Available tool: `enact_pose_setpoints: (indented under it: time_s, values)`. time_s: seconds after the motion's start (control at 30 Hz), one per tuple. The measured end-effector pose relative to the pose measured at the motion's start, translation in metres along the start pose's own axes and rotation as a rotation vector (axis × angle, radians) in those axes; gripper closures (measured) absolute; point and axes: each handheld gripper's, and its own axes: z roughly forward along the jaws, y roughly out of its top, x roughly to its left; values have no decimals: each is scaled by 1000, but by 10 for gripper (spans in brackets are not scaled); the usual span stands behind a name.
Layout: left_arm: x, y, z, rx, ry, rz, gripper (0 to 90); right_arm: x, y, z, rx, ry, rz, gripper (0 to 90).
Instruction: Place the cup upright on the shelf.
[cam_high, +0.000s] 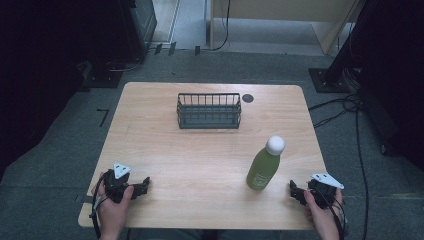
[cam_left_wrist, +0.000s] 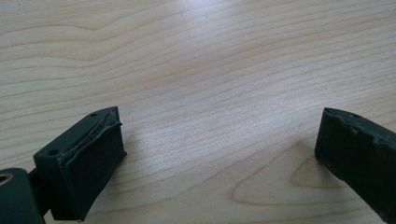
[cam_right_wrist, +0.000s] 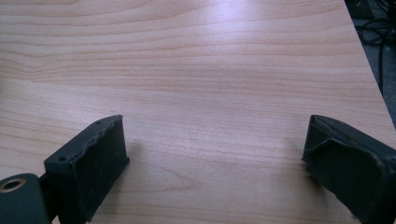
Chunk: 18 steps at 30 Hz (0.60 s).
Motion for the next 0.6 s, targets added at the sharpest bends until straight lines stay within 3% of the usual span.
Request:
enact_pose_setpoints:
  time_s: [0.2,0.23,0.47,0.5,0.57,0.6]
  values:
    - [0,0,0,0,0,0,15,4,-2,-3,-26,13,-12,83]
    - [0,0,0,0,0,0,15,8,-3,-6,-42,72,1,63]
    - [0,0,0,0,-1,3,15,24,0,-16,-83,166,-20,16]
    - [0,0,0,0,-1,2,15,31,3,-21,-116,205,-26,5]
    - [0,0,0,0,-1,3,15,33,4,-24,-124,219,-26,4]
    - [0,0,0,0,-1,2,15,40,6,-29,-148,250,-32,2]
